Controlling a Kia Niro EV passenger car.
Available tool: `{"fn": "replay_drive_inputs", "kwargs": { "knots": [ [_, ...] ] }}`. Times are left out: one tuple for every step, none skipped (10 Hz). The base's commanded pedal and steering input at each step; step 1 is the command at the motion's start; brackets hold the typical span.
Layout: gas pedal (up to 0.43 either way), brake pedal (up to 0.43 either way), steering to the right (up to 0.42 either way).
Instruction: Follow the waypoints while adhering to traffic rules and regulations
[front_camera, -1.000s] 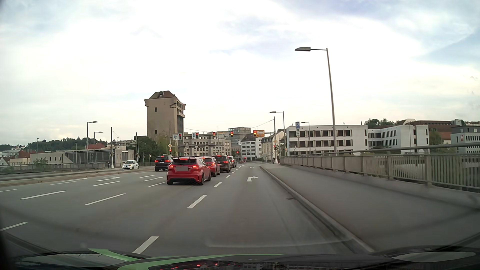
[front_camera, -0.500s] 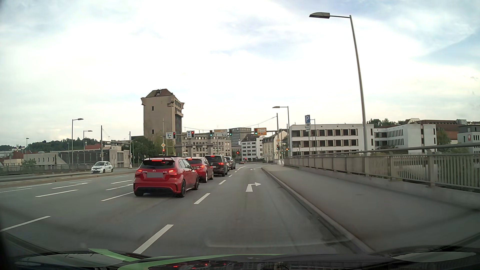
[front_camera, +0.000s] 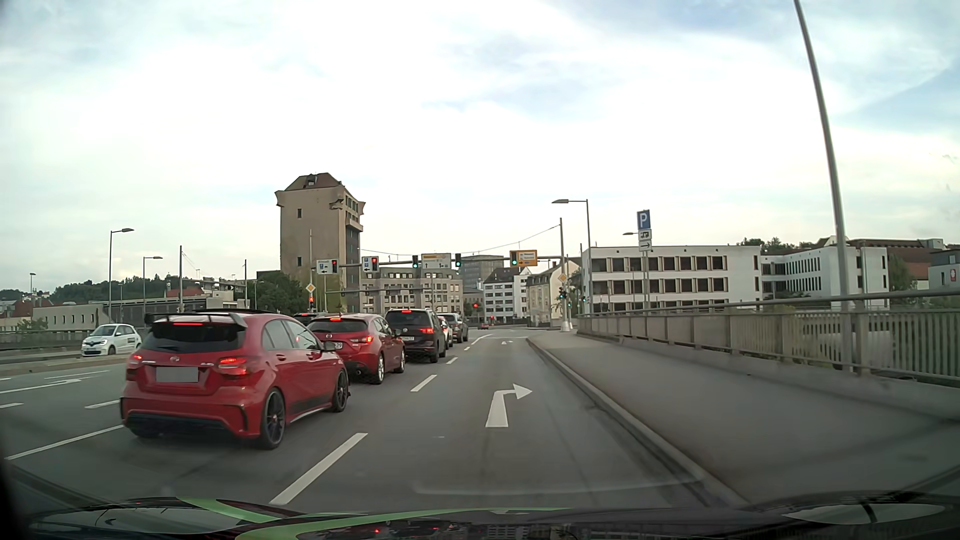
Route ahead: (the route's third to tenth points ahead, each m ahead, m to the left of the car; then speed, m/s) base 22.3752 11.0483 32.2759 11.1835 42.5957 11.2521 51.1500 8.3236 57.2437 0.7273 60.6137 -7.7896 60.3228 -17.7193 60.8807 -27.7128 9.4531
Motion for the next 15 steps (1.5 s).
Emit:
{"fn": "replay_drive_inputs", "kwargs": {
  "knots": [
    [0.0, 0.0, -0.001],
    [0.0, 0.0, -0.001],
    [0.0, 0.0, -0.002],
    [0.0, 0.0, -0.002],
    [0.0, 0.0, -0.002],
    [0.0, 0.0, -0.002],
    [0.0, 0.0, -0.001],
    [0.0, 0.0, -0.001],
    [0.0, 0.0, 0.0],
    [0.0, 0.0, 0.0],
    [0.0, 0.0, 0.0],
    [0.0, 0.0, 0.0],
    [0.0, 0.012, -0.001],
    [0.0, 0.03, -0.001],
    [0.0, 0.067, -0.001]
  ]
}}
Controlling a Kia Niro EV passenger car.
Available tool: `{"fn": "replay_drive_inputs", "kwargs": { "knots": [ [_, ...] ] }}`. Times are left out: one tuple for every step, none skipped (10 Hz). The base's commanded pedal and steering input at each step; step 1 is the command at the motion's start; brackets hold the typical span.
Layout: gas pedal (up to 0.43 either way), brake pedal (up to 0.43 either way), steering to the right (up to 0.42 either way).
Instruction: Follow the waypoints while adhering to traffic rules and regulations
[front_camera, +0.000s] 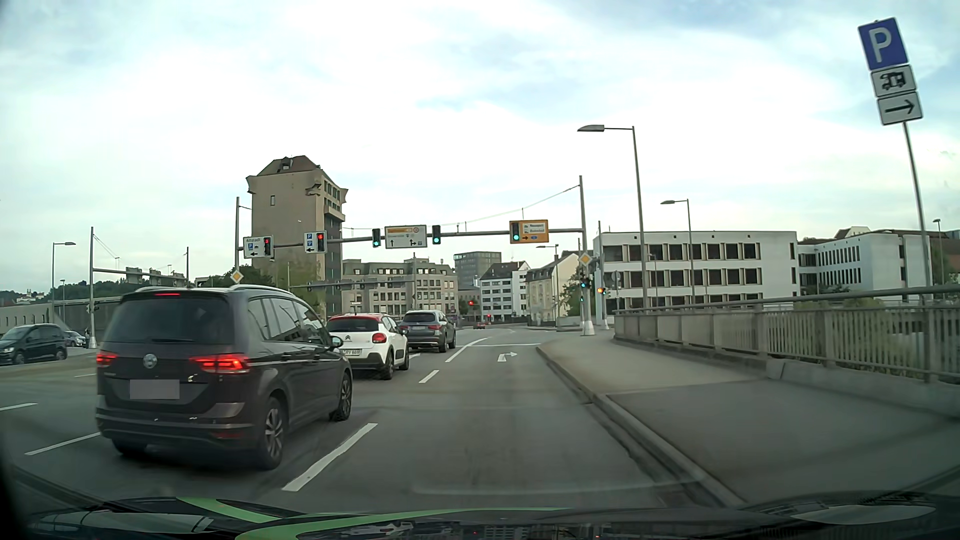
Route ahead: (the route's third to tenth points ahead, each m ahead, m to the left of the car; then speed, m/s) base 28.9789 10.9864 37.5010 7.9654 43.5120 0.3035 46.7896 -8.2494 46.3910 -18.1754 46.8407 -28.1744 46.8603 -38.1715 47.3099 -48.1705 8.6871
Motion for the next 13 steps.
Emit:
{"fn": "replay_drive_inputs", "kwargs": {
  "knots": [
    [0.0, 0.079, -0.001],
    [0.0, 0.091, -0.002],
    [0.0, 0.104, -0.003],
    [0.0, 0.098, -0.004],
    [0.0, 0.122, -0.004],
    [0.0, 0.146, -0.004],
    [0.0, 0.146, -0.004],
    [0.0, 0.14, -0.005],
    [0.0, 0.14, -0.005],
    [0.0, 0.122, -0.005],
    [0.0, 0.073, -0.005],
    [0.0, 0.079, -0.005],
    [0.0, 0.079, -0.004]
  ]
}}
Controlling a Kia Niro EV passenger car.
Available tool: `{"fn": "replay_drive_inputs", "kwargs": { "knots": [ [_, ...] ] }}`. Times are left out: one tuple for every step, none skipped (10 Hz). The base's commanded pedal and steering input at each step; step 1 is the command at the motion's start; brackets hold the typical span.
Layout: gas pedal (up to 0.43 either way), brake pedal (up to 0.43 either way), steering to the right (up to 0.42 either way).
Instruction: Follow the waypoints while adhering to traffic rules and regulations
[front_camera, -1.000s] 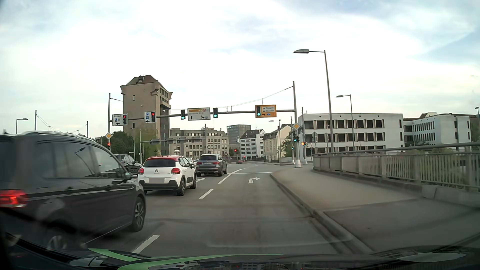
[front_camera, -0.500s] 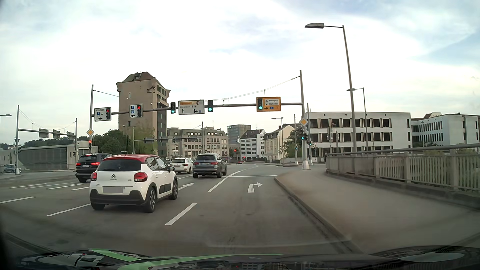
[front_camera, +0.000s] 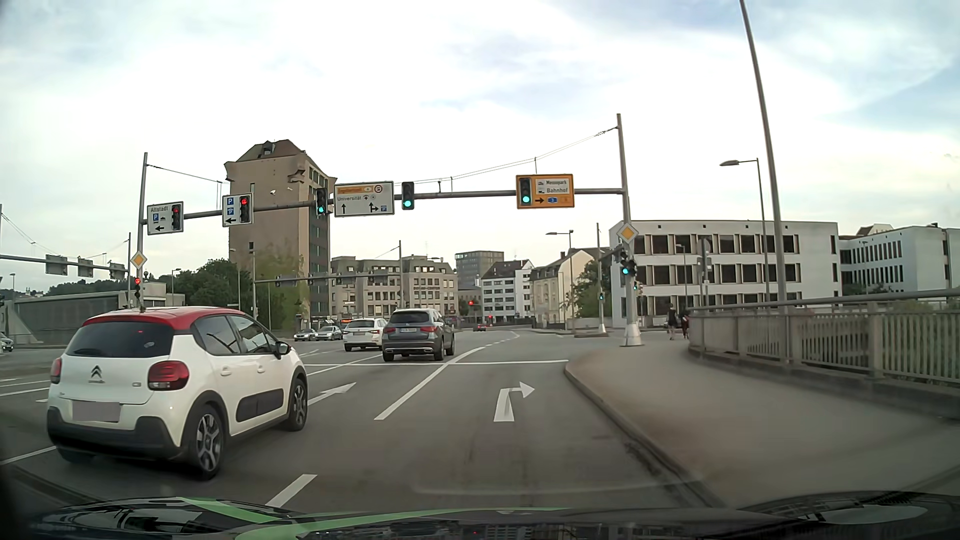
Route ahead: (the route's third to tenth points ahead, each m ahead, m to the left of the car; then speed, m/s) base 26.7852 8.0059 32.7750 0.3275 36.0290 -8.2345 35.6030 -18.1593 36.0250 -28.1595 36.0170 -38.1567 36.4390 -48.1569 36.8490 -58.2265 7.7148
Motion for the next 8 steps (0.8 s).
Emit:
{"fn": "replay_drive_inputs", "kwargs": {
  "knots": [
    [0.0, 0.085, -0.004],
    [0.0, 0.085, -0.004],
    [0.0, 0.079, -0.003],
    [0.0, 0.079, -0.003],
    [0.0, 0.091, -0.002],
    [0.0, 0.104, -0.001],
    [0.0, 0.128, 0.001],
    [0.0, 0.14, 0.002]
  ]
}}
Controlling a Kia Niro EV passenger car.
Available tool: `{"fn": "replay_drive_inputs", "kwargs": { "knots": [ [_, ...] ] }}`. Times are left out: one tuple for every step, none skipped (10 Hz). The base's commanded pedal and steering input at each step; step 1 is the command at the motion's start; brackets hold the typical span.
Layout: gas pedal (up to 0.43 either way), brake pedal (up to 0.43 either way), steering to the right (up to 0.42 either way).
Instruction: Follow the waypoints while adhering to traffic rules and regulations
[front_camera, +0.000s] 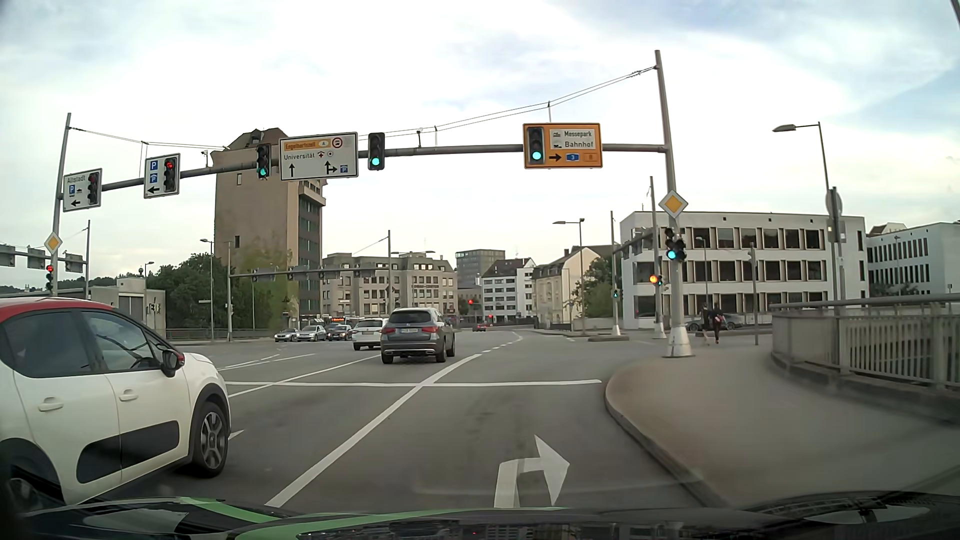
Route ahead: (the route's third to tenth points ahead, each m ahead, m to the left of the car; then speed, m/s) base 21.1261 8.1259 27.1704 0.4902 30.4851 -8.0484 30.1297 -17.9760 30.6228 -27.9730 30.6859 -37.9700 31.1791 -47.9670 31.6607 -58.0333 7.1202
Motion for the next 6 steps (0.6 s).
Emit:
{"fn": "replay_drive_inputs", "kwargs": {
  "knots": [
    [0.0, 0.146, 0.002],
    [0.0, 0.152, 0.001],
    [0.0, 0.159, 0.001],
    [0.0, 0.159, 0.002],
    [0.0, 0.159, 0.004],
    [0.0, 0.159, 0.005]
  ]
}}
